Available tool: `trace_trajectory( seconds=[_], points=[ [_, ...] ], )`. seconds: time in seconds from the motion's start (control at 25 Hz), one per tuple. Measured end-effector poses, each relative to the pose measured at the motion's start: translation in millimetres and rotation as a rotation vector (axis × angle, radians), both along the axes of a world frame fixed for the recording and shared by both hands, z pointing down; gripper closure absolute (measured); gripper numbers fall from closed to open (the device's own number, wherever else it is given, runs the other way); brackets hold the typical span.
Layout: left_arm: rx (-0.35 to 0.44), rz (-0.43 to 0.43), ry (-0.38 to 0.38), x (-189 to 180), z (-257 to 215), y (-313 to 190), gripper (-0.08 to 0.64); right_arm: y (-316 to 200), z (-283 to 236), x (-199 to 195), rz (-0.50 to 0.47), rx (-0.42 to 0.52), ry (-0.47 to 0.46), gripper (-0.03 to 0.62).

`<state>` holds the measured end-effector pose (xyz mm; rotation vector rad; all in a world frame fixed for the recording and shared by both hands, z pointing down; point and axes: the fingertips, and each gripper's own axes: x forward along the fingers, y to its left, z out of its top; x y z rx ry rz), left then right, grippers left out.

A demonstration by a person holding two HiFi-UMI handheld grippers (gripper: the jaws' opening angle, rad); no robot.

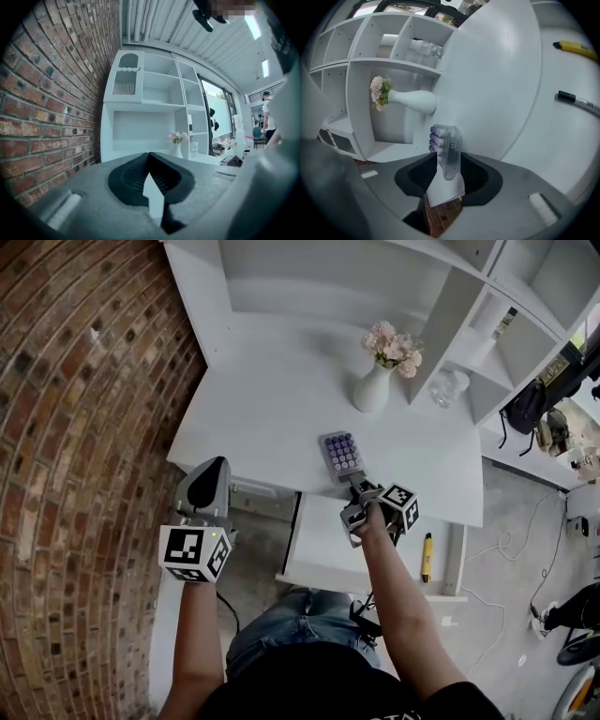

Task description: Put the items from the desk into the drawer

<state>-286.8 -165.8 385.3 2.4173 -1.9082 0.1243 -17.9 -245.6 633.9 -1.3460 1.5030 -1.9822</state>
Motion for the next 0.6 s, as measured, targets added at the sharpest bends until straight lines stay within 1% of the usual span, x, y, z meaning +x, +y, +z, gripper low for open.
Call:
trace_trajectory(
  seconds=[0.12, 0.28, 0.36, 0.4, 0.52, 0.6],
  points=[
    [0.002, -0.006, -0.003, -2, 0, 1, 0.561, -4, 6, -1, 0.015, -0.016, 0.01, 0.432],
    [-0.01, -0.012, -0.003, -3, 4, 2, 0.561, -11, 7, -2, 0.037, -0.008, 0.007, 0.435],
    [-0.016, -0.02, 0.007, -3, 5, 3, 0.561, -12, 10, 0, 0.047, -0.018, 0.012, 0.449],
    [-0.017, -0.02, 0.005, -4, 6, 3, 0.561, -11, 11, 0, 0.045, -0.023, 0.016, 0.485],
    [-0.018, -0.01, -0.018, -4, 7, 2, 0.561, -11, 11, 0, 0.012, -0.004, 0.04, 0.492],
    [-0.018, -0.005, -0.019, -2, 7, 1, 0.561, -10, 7, 0, -0.014, 0.013, 0.06, 0.492]
  ],
)
